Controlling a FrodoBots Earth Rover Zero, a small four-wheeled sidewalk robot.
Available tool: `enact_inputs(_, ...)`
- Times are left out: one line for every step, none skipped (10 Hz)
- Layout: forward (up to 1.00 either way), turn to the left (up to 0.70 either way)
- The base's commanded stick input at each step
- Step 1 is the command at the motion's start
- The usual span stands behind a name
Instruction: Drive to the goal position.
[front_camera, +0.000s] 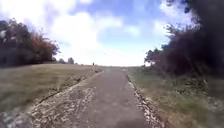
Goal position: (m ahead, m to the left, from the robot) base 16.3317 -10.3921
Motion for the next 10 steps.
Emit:
enact_inputs(0.85,0.0)
enact_inputs(0.85,0.0)
enact_inputs(0.85,0.0)
enact_inputs(0.85,0.0)
enact_inputs(0.85,0.0)
enact_inputs(0.85,0.0)
enact_inputs(0.85,0.0)
enact_inputs(0.85,0.0)
enact_inputs(0.85,0.0)
enact_inputs(0.85,0.0)
